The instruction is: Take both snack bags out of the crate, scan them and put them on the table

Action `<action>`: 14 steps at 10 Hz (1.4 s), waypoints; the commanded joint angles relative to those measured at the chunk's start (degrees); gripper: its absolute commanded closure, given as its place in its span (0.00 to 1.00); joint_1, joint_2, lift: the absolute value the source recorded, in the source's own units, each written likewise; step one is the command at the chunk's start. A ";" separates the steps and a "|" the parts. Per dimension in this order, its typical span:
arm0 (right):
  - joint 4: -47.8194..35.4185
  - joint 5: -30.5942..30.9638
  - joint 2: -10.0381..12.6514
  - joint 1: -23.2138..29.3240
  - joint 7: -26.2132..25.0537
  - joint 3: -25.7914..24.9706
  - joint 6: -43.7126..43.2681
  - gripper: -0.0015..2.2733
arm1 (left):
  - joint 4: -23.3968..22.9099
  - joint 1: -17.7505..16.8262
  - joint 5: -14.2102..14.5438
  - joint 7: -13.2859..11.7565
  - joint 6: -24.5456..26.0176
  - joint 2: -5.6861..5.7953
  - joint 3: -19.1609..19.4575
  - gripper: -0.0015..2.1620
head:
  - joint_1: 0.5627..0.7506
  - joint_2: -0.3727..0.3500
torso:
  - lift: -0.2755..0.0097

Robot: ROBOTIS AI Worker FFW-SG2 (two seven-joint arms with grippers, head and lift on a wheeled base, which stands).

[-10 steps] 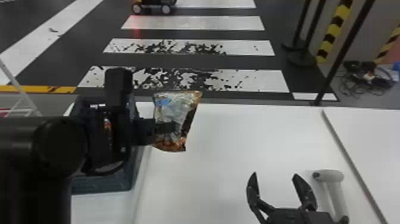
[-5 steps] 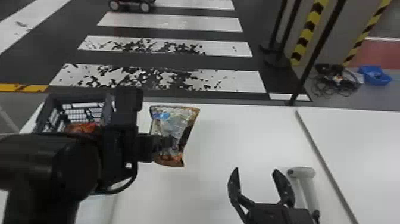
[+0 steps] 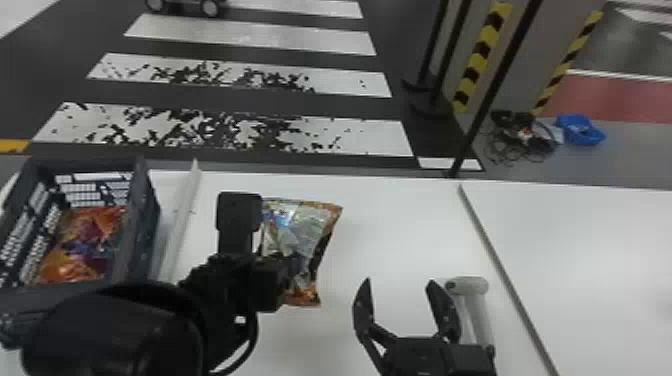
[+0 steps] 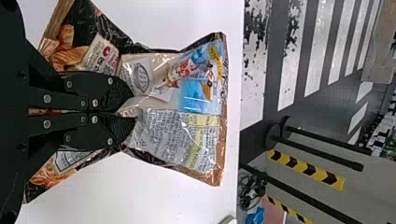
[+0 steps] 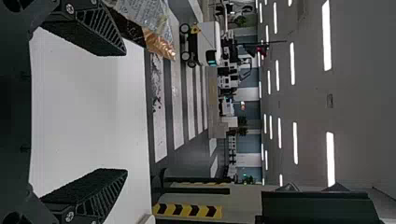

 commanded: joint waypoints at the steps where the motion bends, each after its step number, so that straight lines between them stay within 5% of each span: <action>1: 0.00 0.00 0.00 -0.01 0.00 -0.11 0.00 0.04 | 2.54 1.13 1.32 0.80 -2.72 -0.32 -2.08 0.99 | 0.70 0.27 | 0.64; 5: 0.09 -0.18 0.00 -0.18 0.09 -0.02 0.00 0.05 | 4.74 2.54 2.55 6.78 -4.48 -0.32 -5.33 0.96 | 0.70 0.19 | 0.64; 7: 0.09 -0.18 0.00 -0.09 0.09 -0.02 0.00 0.05 | 5.01 2.89 5.71 10.21 -7.82 -0.32 -4.89 0.65 | 0.70 0.19 | 0.64; 8: 0.09 -0.18 0.00 -0.09 0.09 0.07 0.00 0.05 | 5.09 3.15 6.68 11.17 -9.40 -0.32 -4.89 0.28 | 0.70 0.20 | 0.64; 9: 0.09 -0.18 0.00 -0.09 0.09 0.16 0.00 0.05 | 5.09 3.15 6.76 11.00 -9.40 -0.32 -4.89 0.05 | 0.70 0.21 | 0.64; 14: 0.18 -0.18 0.09 -0.09 0.09 0.24 0.00 0.04 | 2.46 4.12 7.20 10.73 -9.40 -0.32 -4.54 0.03 | 0.70 0.20 | 0.64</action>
